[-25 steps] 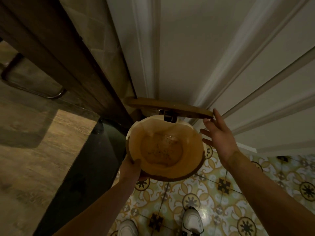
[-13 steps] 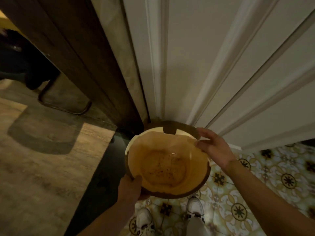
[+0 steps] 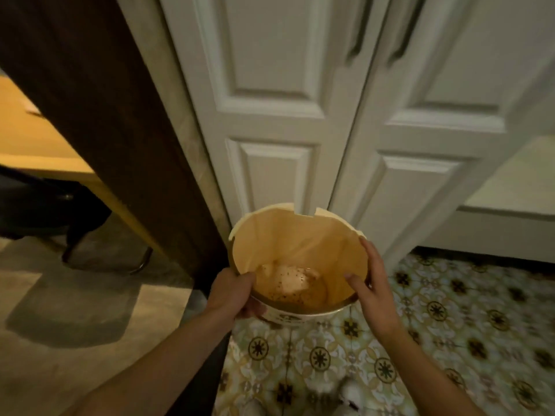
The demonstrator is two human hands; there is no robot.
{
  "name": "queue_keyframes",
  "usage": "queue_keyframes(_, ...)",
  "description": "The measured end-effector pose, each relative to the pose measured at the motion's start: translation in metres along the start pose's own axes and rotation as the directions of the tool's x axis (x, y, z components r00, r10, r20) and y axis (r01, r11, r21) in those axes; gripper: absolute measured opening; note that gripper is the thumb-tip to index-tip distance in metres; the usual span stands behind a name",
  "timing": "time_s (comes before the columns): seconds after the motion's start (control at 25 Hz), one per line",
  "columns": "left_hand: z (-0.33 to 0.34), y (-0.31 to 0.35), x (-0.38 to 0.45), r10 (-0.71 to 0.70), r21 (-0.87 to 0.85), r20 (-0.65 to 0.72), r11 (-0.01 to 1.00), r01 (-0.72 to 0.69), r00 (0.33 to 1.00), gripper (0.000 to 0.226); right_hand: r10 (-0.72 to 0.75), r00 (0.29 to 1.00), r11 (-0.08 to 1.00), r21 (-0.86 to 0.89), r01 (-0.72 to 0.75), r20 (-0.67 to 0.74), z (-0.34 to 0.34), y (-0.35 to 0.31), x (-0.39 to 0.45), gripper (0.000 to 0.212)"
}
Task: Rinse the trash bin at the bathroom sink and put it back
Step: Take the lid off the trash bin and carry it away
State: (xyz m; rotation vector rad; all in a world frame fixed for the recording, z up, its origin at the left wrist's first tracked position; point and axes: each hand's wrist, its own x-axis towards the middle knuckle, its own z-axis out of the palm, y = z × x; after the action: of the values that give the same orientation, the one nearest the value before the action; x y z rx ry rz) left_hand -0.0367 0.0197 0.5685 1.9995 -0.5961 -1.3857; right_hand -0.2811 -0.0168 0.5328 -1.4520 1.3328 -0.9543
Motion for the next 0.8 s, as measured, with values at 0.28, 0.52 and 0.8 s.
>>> queue_keyframes(0.28, 0.079, 0.115, -0.104, 0.248, 0.026, 0.216, 0.965, -0.259, 0.944, 0.017, -0.195, 0.945, 0.979, 0.007, 0.204, -0.261, -0.15, -0.087, -0.055, 0.07)
queue_keyframes(0.52, 0.229, 0.167, -0.192, 0.345, 0.034, 0.398, 0.92, -0.389, 0.85, 0.018, -0.284, 0.904, 0.913, -0.379, 0.152, -0.32, -0.327, -0.097, -0.12, 0.083)
queue_keyframes(0.8, 0.391, 0.2, -0.273, 0.35, 0.076, 0.603, 0.869, -0.488, 0.717, 0.037, -0.367, 0.753, 0.888, -0.446, 0.109, -0.546, -0.502, -0.088, -0.176, 0.059)
